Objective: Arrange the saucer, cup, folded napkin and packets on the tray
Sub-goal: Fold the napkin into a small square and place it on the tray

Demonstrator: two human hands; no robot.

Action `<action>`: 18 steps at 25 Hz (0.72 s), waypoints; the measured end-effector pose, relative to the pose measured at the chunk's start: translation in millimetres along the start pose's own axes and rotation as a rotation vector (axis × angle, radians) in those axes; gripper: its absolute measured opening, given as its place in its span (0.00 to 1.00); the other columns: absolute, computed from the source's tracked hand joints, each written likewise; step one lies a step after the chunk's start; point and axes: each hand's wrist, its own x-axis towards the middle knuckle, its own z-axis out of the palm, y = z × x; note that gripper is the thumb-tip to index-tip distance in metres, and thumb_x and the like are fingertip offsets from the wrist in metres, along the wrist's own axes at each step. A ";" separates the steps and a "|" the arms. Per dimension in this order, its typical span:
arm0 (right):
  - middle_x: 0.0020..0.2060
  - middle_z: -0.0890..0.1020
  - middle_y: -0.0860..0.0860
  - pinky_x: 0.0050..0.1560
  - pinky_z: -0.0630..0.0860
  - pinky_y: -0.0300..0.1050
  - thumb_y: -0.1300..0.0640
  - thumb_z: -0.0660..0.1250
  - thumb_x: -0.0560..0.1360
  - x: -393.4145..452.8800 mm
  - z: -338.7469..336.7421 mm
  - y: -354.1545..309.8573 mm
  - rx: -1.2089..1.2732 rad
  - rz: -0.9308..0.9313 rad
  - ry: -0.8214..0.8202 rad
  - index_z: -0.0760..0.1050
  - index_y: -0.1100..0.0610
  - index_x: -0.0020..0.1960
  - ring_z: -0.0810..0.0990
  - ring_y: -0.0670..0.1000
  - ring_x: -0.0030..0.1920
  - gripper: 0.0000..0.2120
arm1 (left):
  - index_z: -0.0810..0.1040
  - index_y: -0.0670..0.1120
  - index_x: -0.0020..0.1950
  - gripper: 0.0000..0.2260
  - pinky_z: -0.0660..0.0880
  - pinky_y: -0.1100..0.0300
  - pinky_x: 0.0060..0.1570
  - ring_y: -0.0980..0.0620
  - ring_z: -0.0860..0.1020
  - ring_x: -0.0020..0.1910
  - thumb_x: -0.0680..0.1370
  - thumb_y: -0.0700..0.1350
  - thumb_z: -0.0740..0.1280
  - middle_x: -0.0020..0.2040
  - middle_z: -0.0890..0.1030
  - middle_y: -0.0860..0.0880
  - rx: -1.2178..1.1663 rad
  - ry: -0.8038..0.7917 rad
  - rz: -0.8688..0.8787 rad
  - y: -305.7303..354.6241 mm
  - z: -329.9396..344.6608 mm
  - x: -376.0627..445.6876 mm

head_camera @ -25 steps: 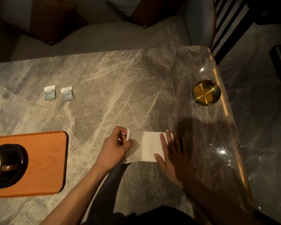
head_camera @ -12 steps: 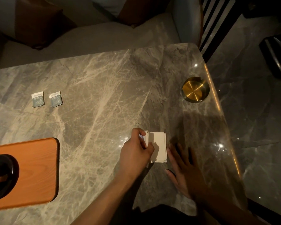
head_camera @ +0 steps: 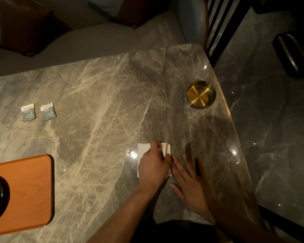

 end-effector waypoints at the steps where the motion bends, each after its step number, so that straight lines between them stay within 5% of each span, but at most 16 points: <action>1: 0.80 0.52 0.50 0.73 0.51 0.70 0.39 0.52 0.80 -0.2 0.6 -0.2 -0.001 0.000 0.001 0.47 0.53 0.80 0.50 0.59 0.79 0.34 | 0.66 0.54 0.54 0.11 0.73 0.58 0.33 0.53 0.80 0.34 0.76 0.47 0.66 0.35 0.81 0.54 0.002 0.002 -0.008 0.3 3.0 1.9; 9: 0.80 0.53 0.50 0.74 0.49 0.68 0.39 0.53 0.80 0.3 -0.6 -1.9 0.035 0.015 0.011 0.45 0.52 0.80 0.50 0.58 0.79 0.34 | 0.72 0.51 0.63 0.12 0.72 0.72 0.37 0.62 0.80 0.39 0.80 0.48 0.65 0.41 0.81 0.56 -0.103 -0.069 0.014 -11.1 8.4 -2.5; 13: 0.80 0.55 0.49 0.74 0.49 0.68 0.40 0.54 0.80 0.1 -5.5 -2.4 0.059 0.013 0.027 0.53 0.51 0.79 0.53 0.55 0.79 0.32 | 0.73 0.47 0.71 0.19 0.74 0.69 0.57 0.59 0.78 0.55 0.80 0.38 0.63 0.62 0.78 0.50 -0.163 -0.235 0.151 -31.0 -9.0 -20.2; 18: 0.75 0.67 0.50 0.73 0.60 0.60 0.48 0.50 0.82 12.3 -29.7 -8.3 0.288 0.142 0.217 0.66 0.54 0.74 0.66 0.52 0.74 0.23 | 0.73 0.50 0.69 0.22 0.67 0.73 0.61 0.62 0.73 0.64 0.75 0.38 0.62 0.68 0.74 0.57 -0.191 -0.375 0.259 -38.1 -23.8 -37.6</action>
